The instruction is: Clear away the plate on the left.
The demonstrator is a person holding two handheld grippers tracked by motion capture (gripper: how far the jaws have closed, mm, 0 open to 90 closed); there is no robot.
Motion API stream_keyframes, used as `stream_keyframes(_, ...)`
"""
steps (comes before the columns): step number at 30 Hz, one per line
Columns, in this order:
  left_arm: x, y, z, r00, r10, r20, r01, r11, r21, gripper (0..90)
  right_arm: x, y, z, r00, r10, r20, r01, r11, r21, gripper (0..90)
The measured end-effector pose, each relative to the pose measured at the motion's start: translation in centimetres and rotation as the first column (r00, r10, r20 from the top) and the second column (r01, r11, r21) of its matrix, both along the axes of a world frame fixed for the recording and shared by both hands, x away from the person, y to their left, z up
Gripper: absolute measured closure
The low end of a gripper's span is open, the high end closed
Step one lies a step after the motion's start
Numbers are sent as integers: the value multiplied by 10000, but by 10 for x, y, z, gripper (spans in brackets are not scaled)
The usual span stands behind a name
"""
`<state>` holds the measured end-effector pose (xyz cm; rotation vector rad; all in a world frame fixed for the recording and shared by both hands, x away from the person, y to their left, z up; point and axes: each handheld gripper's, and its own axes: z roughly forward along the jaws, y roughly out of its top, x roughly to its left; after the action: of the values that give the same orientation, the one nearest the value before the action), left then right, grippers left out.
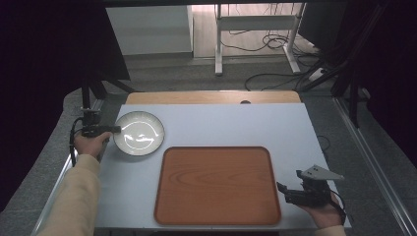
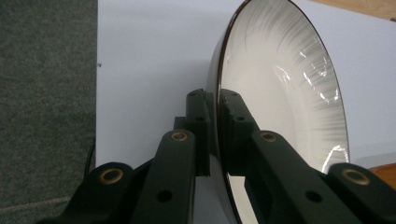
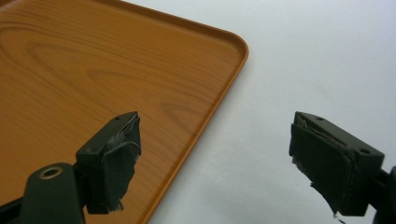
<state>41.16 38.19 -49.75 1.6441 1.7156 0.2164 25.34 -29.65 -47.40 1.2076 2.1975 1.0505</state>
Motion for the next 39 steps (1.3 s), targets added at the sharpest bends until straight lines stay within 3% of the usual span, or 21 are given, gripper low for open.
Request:
stream_keyframes(12, 0, -13, 12, 9982, -112, 595, 95, 9995, 294, 841, -1, -2, 0, 10000, -84, 11, 84, 10000, 1, 168)
stream_keyframes(15, 0, -16, 16, 9967, -159, 797, 121, 9987, 486, 840, -1, -2, 0, 10000, -79, 13, 79, 10000, -2, 168)
stream_keyframes(19, -4, -28, 35, 9875, -678, 1422, 496, 9905, 1281, 829, 0, -1, 0, 10000, -69, -27, 69, 10000, 14, 168)
stream_keyframes(21, -5, -29, 40, 9862, -732, 1484, 539, 9901, 1297, 831, 0, -1, -1, 10000, -66, -40, 66, 10000, 8, 167)
stream_keyframes(25, -11, -30, 50, 9790, -645, 1935, 488, 9952, 851, 832, -1, -1, 0, 10000, -41, -26, 41, 10000, -12, 168)
stream_keyframes(27, -15, -29, 53, 9783, -629, 1975, 509, 9966, 649, 830, -1, -2, 0, 10000, -52, -24, 52, 10000, -16, 168)
stream_keyframes(36, -34, -31, 59, 9698, -630, 2356, 569, 9979, 324, 829, -1, -1, 0, 10000, -36, -37, 36, 10000, -4, 167)
stream_keyframes(39, -44, -31, 62, 9622, -533, 2673, 544, 9985, 32, 830, -1, 0, 0, 10000, -22, -49, 22, 10000, 14, 167)
